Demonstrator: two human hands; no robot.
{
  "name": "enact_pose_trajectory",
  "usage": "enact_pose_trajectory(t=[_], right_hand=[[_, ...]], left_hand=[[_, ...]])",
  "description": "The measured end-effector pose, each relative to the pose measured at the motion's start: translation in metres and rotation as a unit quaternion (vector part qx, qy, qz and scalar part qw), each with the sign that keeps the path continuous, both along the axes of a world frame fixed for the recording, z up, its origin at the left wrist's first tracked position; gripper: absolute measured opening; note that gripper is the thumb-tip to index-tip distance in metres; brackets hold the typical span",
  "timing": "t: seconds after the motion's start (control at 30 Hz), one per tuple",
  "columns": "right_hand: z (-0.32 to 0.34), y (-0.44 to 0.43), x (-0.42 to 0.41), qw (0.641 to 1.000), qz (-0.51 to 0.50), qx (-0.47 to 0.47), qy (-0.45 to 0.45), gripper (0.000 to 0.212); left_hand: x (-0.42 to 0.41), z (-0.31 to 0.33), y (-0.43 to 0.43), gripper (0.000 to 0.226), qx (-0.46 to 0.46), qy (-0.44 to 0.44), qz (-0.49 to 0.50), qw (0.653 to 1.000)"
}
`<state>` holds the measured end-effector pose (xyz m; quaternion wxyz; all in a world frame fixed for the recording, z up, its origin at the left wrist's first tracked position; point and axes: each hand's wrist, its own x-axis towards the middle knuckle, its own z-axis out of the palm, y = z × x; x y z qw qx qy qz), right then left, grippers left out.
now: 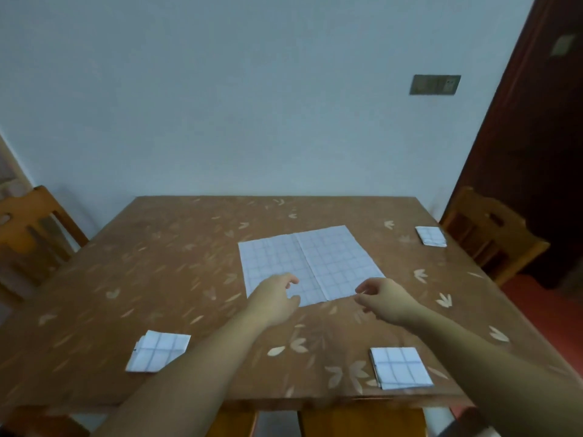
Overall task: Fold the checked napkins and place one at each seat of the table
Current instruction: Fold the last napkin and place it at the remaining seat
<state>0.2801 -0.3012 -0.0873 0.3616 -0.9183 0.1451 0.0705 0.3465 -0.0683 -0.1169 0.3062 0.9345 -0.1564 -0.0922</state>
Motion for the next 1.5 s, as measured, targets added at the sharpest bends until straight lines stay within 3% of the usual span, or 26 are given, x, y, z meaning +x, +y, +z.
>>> enact_pose_trajectory(t=[0.3, 0.63, 0.87, 1.1, 1.5], right_hand=[[-0.045, -0.039, 0.062, 0.990, 0.046, -0.127, 0.044, 0.046], [-0.151, -0.066, 0.160, 0.985, 0.079, -0.136, 0.076, 0.061], [-0.215, -0.046, 0.201, 0.972, 0.105, -0.208, 0.028, 0.079], [-0.243, -0.045, 0.234, 0.967, 0.090, -0.239, 0.017, 0.081], [-0.243, -0.040, 0.210, 0.962, 0.112, -0.249, 0.008, 0.077]], left_hand=[[0.061, -0.039, -0.030, 0.047, 0.086, -0.017, 0.022, 0.996], [0.116, -0.145, -0.057, 0.062, 0.167, 0.026, 0.091, 0.981], [0.159, -0.194, -0.071, 0.063, 0.203, 0.022, 0.138, 0.969], [0.175, -0.223, -0.065, 0.070, 0.232, 0.036, 0.183, 0.955], [0.150, -0.225, -0.071, 0.070, 0.226, 0.002, 0.178, 0.958]])
